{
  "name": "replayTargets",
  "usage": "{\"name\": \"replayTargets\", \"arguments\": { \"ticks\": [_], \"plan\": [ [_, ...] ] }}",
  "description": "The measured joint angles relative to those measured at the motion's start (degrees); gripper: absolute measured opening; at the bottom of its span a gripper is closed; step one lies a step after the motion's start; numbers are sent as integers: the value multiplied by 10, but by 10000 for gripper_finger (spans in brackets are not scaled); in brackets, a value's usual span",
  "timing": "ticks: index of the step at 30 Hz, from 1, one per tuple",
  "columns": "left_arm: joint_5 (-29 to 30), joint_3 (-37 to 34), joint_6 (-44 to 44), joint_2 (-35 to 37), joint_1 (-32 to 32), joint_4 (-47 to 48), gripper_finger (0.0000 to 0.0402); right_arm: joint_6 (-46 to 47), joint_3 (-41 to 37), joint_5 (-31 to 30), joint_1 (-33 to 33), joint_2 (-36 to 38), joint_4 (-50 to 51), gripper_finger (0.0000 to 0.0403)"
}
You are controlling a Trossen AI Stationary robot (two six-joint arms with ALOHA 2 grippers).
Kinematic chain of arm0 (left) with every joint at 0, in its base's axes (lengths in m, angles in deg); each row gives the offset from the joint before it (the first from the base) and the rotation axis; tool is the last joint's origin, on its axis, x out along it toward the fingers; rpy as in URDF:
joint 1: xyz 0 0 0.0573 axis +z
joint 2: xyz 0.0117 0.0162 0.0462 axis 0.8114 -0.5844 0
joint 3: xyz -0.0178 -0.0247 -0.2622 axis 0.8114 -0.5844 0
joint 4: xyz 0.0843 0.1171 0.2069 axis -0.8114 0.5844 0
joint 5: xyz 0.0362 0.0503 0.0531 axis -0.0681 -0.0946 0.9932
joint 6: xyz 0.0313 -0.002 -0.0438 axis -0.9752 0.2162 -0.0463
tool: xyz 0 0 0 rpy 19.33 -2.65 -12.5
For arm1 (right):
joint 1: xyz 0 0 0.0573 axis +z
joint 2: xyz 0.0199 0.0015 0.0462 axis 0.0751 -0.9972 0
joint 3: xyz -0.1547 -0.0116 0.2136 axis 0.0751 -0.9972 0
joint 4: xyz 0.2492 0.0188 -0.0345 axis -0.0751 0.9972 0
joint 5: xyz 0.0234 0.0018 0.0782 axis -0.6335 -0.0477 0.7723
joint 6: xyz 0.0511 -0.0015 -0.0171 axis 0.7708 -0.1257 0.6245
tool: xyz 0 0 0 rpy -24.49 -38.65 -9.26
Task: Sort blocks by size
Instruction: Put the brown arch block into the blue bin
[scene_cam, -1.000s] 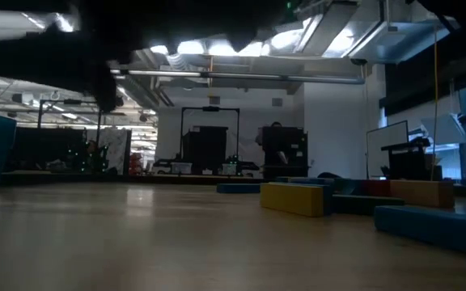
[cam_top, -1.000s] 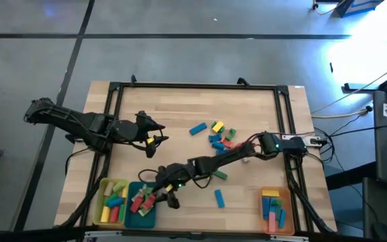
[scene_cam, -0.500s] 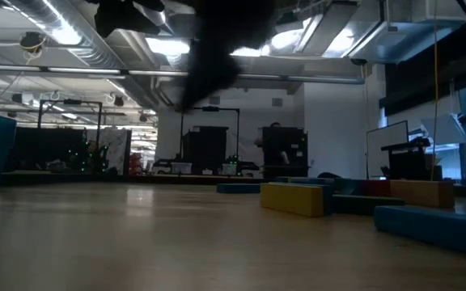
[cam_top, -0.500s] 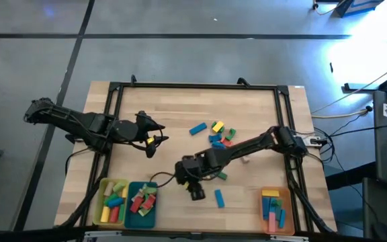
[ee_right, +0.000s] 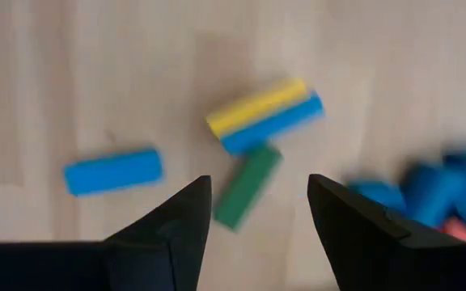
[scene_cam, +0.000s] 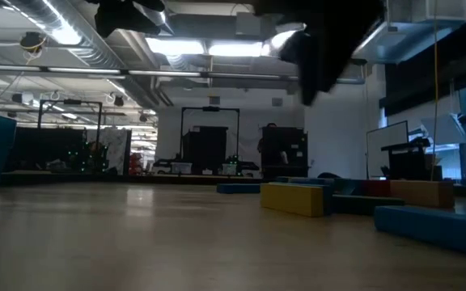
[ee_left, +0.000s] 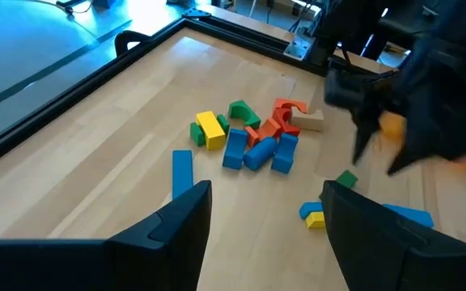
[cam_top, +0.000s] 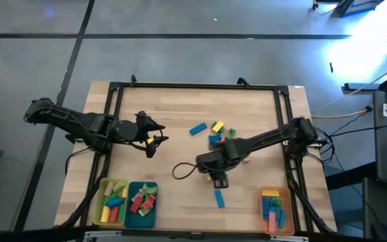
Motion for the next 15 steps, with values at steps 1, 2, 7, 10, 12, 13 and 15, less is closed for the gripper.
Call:
{"name": "replayTargets", "arguments": {
  "ticks": [1, 2, 7, 10, 12, 13, 15],
  "plan": [
    [0, -2, 0, 0, 0, -1, 214, 17, -27, -13, 0, 17, 0, 209],
    [0, -3, 0, 0, 0, -1, 214, 36, -54, -27, 0, 34, 1, 209],
    [-1, -13, 0, -1, 0, 4, 214, 175, -195, -71, 0, 132, -1, 209],
    [-1, -14, 0, -5, 0, 2, 214, 261, -261, -78, 0, 179, -3, 209],
    [0, -14, 0, -10, 0, -1, 214, 305, -290, -73, 0, 195, -7, 209],
    [0, -14, 0, -13, 0, -2, 214, 326, -301, -69, 0, 199, -8, 209],
    [0, -14, 0, -18, 0, -1, 214, 362, -316, -68, 0, 200, -9, 209]
  ]
}}
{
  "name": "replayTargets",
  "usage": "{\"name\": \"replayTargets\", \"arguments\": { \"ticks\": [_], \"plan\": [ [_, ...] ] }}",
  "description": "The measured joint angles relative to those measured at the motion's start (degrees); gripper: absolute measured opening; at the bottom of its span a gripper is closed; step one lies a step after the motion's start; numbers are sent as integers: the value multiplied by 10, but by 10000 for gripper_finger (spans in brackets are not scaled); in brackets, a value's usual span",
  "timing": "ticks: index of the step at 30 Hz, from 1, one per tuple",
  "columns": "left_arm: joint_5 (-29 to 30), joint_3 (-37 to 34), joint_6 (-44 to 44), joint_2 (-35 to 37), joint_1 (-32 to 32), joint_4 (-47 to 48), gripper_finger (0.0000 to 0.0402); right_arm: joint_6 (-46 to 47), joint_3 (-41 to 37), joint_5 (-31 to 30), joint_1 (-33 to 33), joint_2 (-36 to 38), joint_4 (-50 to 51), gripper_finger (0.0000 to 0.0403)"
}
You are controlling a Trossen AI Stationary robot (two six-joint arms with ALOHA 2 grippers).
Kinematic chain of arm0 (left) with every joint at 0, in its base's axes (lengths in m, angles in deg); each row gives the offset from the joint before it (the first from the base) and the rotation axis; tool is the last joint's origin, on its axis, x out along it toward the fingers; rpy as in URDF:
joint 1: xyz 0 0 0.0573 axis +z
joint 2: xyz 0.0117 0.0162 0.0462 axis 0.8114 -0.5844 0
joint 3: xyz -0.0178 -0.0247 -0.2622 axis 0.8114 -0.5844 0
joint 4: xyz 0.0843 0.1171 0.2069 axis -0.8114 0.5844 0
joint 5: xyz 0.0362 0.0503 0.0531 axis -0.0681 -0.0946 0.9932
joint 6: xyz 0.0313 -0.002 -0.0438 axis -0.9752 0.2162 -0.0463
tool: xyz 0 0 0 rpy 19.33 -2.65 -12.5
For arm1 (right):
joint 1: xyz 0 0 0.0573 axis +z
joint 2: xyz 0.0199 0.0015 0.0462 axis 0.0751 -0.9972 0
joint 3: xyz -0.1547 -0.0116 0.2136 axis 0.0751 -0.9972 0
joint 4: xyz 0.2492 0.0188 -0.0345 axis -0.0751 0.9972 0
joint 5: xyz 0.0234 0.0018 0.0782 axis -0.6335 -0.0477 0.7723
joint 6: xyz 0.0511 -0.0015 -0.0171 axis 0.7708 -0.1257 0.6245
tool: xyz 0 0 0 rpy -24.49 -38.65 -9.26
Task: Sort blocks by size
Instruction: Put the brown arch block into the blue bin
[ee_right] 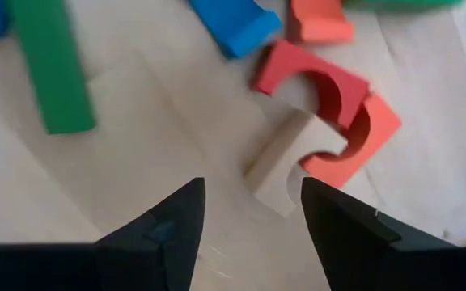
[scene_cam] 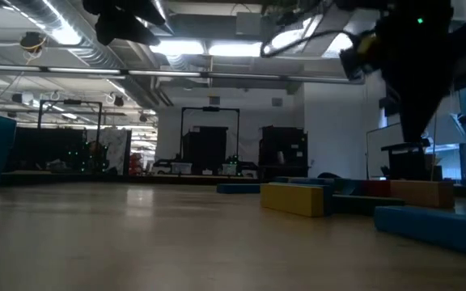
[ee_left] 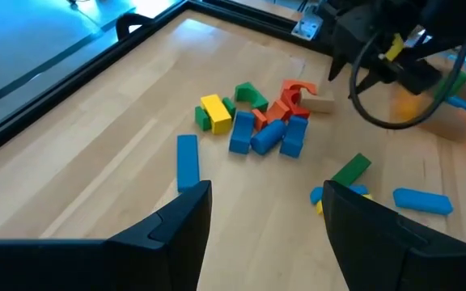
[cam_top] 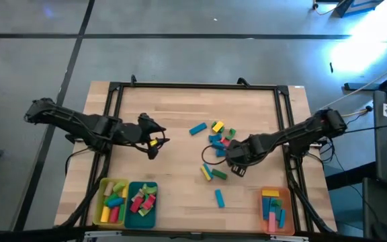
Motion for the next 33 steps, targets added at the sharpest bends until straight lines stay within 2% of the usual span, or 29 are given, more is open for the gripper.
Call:
{"name": "replayTargets", "arguments": {
  "ticks": [9, 20, 29, 33],
  "plan": [
    [0, 0, -2, -31, 0, 0, 214, 95, -63, 4, 0, -6, -36, 209],
    [0, 0, -14, -54, 0, 0, 214, 112, -105, 2, 0, -6, -105, 209],
    [0, 0, -15, -54, 0, 0, 214, 117, -125, -11, 0, -6, -113, 209],
    [0, 0, -15, -54, 0, -1, 214, 117, -146, -9, 0, -6, -154, 209]
  ]
}}
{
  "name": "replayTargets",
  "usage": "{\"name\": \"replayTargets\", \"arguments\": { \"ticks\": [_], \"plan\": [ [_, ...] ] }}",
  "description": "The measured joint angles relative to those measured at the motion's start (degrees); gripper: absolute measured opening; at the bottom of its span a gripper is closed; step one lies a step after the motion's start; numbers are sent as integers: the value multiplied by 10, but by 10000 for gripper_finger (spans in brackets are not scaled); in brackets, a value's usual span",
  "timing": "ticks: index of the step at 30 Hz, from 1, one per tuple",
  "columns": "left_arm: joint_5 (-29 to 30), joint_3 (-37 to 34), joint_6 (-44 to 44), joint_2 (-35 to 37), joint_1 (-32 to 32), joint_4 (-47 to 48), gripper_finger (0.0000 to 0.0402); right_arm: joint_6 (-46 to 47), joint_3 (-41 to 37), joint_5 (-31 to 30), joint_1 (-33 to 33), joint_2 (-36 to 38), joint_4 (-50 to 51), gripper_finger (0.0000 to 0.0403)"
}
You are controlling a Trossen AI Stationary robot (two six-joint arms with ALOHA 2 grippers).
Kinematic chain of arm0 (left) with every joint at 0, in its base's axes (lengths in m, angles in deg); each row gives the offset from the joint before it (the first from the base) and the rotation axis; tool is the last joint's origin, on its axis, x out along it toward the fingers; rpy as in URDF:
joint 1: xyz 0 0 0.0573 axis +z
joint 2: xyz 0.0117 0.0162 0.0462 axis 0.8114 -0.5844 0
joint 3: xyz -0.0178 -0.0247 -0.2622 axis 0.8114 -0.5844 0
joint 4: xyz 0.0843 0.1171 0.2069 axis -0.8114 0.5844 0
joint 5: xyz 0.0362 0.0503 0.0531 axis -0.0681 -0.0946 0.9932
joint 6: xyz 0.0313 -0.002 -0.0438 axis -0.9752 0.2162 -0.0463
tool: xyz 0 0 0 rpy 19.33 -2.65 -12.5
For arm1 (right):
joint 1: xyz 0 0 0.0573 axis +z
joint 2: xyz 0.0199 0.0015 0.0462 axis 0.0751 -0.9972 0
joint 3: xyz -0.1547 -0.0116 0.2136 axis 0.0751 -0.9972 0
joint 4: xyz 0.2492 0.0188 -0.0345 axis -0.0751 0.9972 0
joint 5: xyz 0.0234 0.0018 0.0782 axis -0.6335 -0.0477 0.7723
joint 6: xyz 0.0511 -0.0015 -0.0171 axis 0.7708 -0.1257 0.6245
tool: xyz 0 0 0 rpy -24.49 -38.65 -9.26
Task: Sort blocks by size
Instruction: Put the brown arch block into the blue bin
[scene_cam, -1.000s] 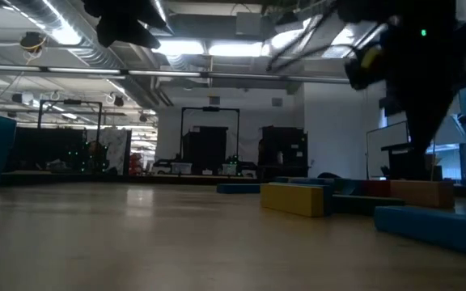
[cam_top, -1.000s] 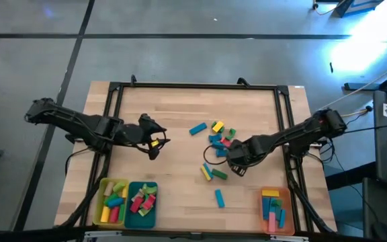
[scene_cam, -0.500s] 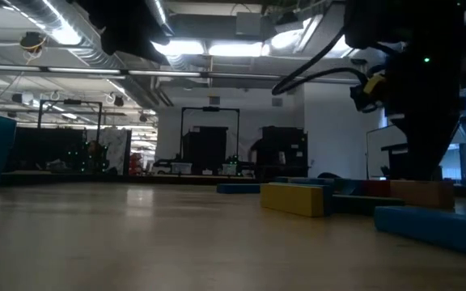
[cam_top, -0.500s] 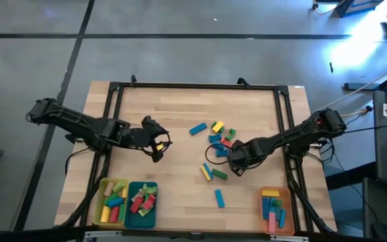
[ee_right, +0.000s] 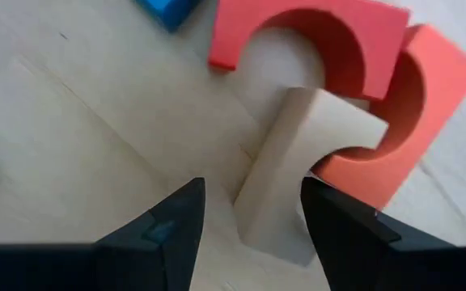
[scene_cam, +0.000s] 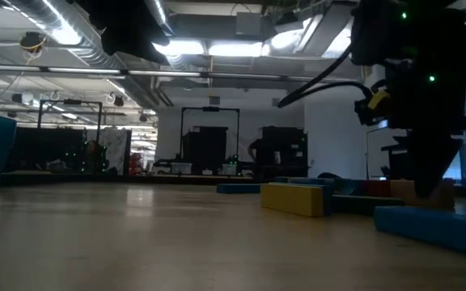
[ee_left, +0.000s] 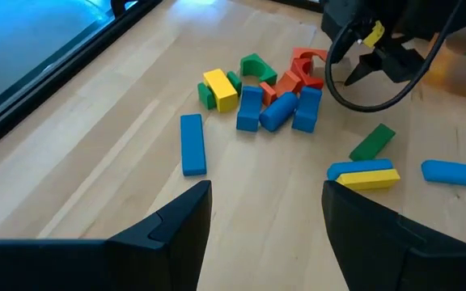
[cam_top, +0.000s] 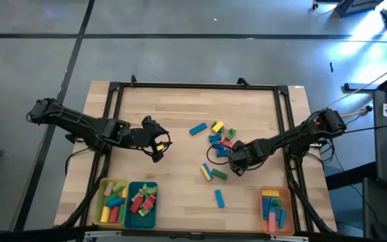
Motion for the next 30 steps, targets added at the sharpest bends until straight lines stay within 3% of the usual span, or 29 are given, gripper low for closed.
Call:
{"name": "replayTargets", "arguments": {
  "ticks": [7, 13, 22, 25, 30],
  "plan": [
    [0, 0, 0, 0, 0, 0, 214, 0, -31, 15, 0, 0, -49, 196],
    [0, 0, 6, 0, 0, 0, 214, -21, -25, 40, 0, 0, -59, 106],
    [1, 0, 31, 2, 0, -15, 214, -54, 40, 56, 0, 0, -86, 106],
    [1, 0, 13, 2, 0, -16, 214, -66, 62, 70, 0, 0, -164, 106],
    [0, 0, 2, 2, 9, -17, 214, -82, 62, 80, 0, -15, -451, 107]
  ]
}}
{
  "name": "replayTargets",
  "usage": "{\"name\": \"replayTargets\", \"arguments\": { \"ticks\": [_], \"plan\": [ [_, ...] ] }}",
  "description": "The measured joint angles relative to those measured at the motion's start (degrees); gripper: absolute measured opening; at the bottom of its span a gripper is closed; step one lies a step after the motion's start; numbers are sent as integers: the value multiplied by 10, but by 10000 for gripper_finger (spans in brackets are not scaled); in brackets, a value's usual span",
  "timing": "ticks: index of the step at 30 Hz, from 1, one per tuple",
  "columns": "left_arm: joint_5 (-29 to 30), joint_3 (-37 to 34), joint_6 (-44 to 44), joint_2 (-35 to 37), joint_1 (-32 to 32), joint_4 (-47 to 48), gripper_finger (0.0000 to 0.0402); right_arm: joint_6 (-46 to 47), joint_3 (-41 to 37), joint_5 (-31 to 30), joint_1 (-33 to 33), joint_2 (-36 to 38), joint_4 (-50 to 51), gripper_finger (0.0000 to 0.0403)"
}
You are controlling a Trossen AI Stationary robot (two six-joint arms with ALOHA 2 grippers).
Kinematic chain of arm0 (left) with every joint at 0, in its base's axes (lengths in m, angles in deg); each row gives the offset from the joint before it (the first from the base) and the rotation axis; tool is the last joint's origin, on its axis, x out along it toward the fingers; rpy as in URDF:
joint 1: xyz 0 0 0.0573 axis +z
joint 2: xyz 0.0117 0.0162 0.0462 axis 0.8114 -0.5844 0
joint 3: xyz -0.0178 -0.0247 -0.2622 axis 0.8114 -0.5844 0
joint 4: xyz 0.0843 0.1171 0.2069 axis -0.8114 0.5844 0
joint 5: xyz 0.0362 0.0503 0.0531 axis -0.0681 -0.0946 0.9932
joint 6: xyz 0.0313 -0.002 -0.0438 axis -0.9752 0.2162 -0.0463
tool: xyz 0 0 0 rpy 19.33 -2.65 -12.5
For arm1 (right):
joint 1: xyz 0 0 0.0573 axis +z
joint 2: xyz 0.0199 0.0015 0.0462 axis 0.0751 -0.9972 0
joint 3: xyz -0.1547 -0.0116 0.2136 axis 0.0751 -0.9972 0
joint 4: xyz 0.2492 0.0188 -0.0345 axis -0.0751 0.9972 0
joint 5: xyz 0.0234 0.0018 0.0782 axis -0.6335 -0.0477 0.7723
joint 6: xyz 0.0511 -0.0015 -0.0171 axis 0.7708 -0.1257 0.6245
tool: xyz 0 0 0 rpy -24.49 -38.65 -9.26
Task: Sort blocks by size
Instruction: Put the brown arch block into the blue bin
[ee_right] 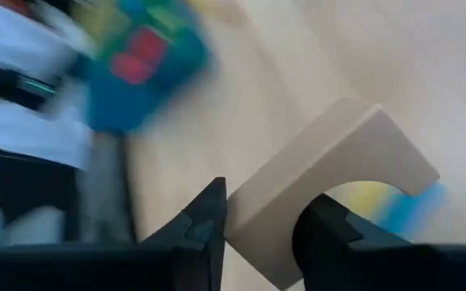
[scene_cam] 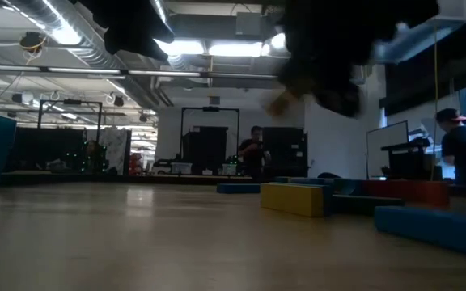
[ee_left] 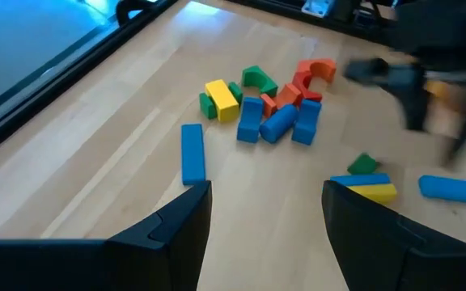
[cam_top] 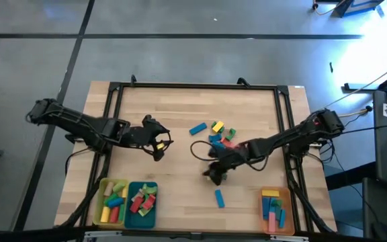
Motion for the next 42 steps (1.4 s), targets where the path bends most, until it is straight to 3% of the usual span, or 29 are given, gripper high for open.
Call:
{"name": "replayTargets", "arguments": {
  "ticks": [5, 8, 13, 17, 22, 26, 31, 42],
  "plan": [
    [0, 0, 0, 0, 24, 2, 214, -50, 2, 0, 0, -73, -276, 116],
    [0, 0, -3, 0, 38, 4, 214, -78, 31, 0, 0, -134, -342, 111],
    [-1, 0, -13, 0, 60, 4, 214, -140, 142, 7, 0, -255, -338, 115],
    [-1, 0, -13, 0, 70, 4, 214, -170, 264, 83, -1, -351, -337, 118],
    [-4, 0, -13, 0, 70, 6, 214, -220, 404, 166, 0, -432, -323, 115],
    [-12, 0, -11, 0, 70, 6, 214, -255, 477, 165, 0, -470, -257, 120],
    [-14, 0, -11, 0, 70, 5, 214, -281, 509, 130, 0, -495, -235, 134],
    [-16, 0, -11, 0, 70, 5, 214, -280, 516, 133, -1, -505, -234, 186]
  ]
}}
